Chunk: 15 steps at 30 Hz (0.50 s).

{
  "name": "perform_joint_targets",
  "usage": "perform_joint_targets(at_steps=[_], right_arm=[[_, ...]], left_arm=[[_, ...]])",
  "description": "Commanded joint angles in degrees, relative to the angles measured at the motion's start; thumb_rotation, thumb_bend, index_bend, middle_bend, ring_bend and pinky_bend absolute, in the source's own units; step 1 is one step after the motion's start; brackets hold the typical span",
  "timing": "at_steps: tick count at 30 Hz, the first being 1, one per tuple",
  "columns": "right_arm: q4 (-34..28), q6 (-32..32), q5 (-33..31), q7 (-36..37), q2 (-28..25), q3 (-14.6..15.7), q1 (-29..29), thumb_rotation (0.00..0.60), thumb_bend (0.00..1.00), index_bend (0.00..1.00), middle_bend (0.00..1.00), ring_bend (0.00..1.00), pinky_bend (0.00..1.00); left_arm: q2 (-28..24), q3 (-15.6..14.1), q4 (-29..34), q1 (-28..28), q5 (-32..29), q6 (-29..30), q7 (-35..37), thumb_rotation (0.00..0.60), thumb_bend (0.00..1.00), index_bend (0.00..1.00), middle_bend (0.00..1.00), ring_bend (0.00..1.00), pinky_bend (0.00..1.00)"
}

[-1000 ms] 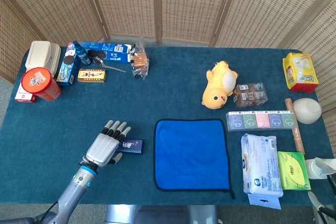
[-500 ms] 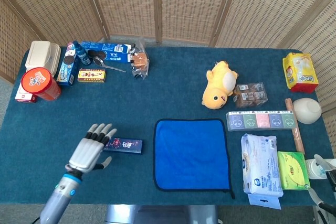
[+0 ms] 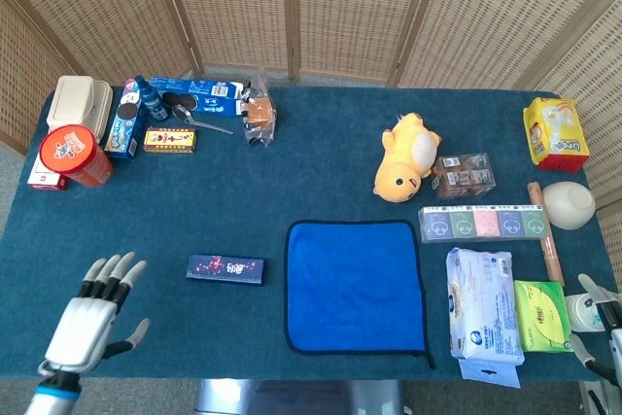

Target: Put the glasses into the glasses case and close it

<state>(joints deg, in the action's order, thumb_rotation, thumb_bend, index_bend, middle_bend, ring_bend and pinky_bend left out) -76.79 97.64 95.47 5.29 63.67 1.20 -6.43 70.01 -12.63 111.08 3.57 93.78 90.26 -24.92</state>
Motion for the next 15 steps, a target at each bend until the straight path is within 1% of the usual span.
perform_joint_targets(at_steps=[1,5,10,15], right_arm=[[-0.65,-0.9,-0.85,-1.75,0.47,-0.62,0.53,0.559,0.3,0.12,0.26,0.25,0.31],[-1.22,-1.6,-1.37,-3.55,0.83,-1.15,1.07,0.568,0.3,0.12,0.26,0.24,0.3],[-1.7,-2.21,-1.89,-5.57,1.02,-1.61,1.53,0.566,0.3,0.12,0.24,0.23,0.28],[-2.21,-2.71,-2.28,-6.45,1.39,-1.89,1.9,0.564,0.3,0.12,0.24,0.23,0.28]], left_arm=[[-0.92,-2.14,-1.67,-3.01,1.9,2.72,1.28,0.467,0.31,0.0,0.0,0.0,0.0],[-1.28,-3.12,-3.28,-6.34,2.65,5.83,2.89,0.465,0.31,0.0,0.0,0.0,0.0],[-1.96,-3.47,-4.82,-9.89,2.94,9.55,5.59,0.469,0.31,0.0,0.0,0.0,0.0],[-2.84,-3.32,-5.9,-12.04,3.72,11.62,7.03,0.465,0.31,0.0,0.0,0.0,0.0]])
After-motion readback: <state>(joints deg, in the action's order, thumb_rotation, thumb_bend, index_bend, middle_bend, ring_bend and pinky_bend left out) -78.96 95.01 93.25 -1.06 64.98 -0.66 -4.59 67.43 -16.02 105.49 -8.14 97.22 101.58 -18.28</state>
